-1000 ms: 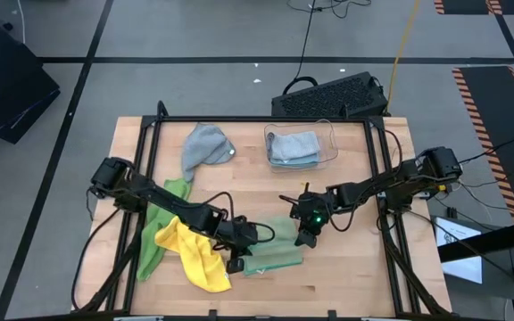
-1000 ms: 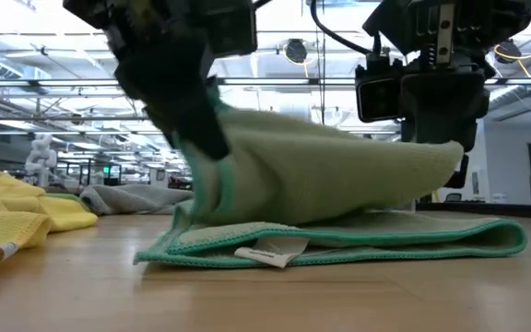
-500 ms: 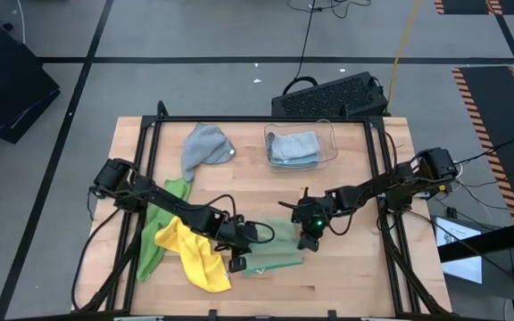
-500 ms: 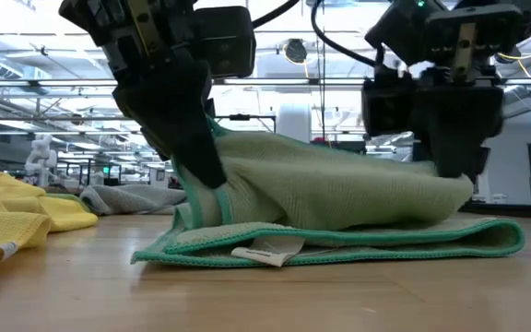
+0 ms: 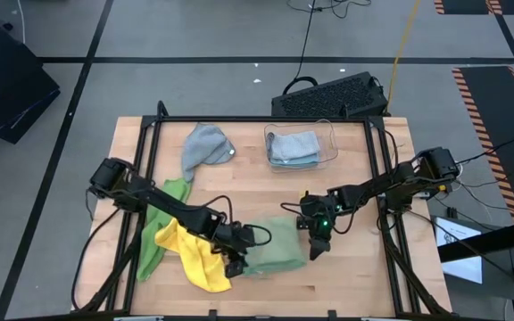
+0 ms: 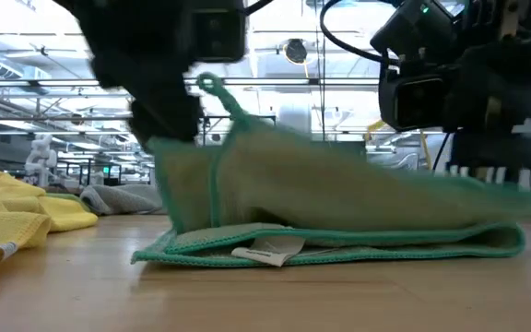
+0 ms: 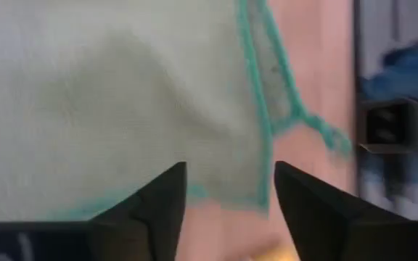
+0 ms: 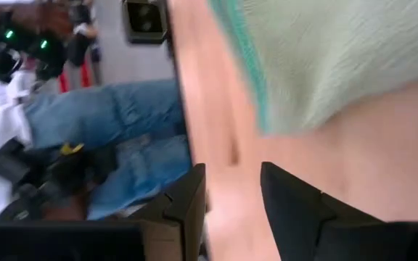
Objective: Fold microfiber towels
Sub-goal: Fold the light green towel
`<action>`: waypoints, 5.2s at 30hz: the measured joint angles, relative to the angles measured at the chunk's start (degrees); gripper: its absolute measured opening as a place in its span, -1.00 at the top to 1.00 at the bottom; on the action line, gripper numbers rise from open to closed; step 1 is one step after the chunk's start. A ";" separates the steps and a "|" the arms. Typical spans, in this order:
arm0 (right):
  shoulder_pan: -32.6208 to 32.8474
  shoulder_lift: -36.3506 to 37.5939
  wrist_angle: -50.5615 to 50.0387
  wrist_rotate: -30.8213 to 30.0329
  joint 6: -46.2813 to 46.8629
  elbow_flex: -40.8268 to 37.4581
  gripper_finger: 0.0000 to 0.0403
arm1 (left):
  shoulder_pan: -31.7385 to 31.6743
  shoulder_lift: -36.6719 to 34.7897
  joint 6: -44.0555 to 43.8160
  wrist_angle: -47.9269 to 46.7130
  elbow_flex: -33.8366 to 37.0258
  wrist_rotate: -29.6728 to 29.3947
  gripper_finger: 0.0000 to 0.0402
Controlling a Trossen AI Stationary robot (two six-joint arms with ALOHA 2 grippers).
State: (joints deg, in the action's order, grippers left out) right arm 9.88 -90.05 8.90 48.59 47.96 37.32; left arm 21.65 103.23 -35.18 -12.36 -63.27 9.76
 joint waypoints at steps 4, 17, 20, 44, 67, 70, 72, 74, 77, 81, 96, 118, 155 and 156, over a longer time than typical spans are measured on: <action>-0.06 1.57 0.67 2.51 0.95 0.00 0.38 | -1.16 -3.40 -7.68 -3.38 0.06 6.55 -0.12; -1.00 3.29 4.57 -14.26 3.80 0.02 0.40 | -3.71 -6.86 -23.65 -6.07 0.00 -18.73 0.23; -1.87 3.31 3.96 -14.24 3.85 0.02 0.40 | -4.78 -6.83 -18.67 -6.04 0.00 -22.05 0.24; -8.71 4.93 -2.97 -17.20 6.45 0.07 0.04 | -14.36 -4.97 -1.15 -1.84 9.44 -5.39 -0.34; -8.52 12.75 -10.42 -35.57 21.69 0.11 -0.24 | -15.04 -5.58 -0.72 -7.93 13.86 3.53 -0.28; -8.30 12.75 -10.26 -36.86 22.23 0.11 -0.24 | -14.75 -7.00 -2.59 -7.57 14.21 5.05 -0.28; -8.29 12.75 -10.19 -37.24 22.94 0.11 -0.24 | -14.64 -8.49 -3.57 -7.41 14.43 4.97 -0.28; -8.27 12.75 -10.20 -38.83 23.37 0.11 -0.24 | -14.67 -9.88 -4.04 -5.41 14.30 3.39 -0.28; -8.27 12.75 -9.12 -41.22 23.41 0.09 -0.24 | -14.61 -11.38 -3.41 -4.42 14.30 -0.16 -0.28; -8.30 12.75 -8.19 -41.99 23.60 0.09 -0.24 | -13.84 -11.45 -3.08 -0.35 14.25 -1.27 -0.28; -6.79 12.72 -9.59 -41.14 20.23 0.04 -0.24 | -12.80 -10.40 4.79 5.28 14.21 -11.38 -0.28; -7.23 12.71 -10.46 -37.80 8.33 0.04 -0.48 | -12.53 -10.40 -1.19 6.38 14.19 -17.66 -0.28; -11.40 0.42 -0.08 -27.53 7.18 0.17 -0.57 | -14.51 -3.68 -3.48 5.97 14.08 -1.08 -0.65; -11.40 0.43 -0.25 -27.68 6.73 0.12 -0.57 | -14.55 -3.20 -3.19 6.40 14.04 -0.26 -0.62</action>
State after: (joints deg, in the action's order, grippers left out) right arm -1.52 -89.62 8.65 20.91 54.70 37.44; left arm 7.10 100.04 -38.37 -5.96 -49.23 9.50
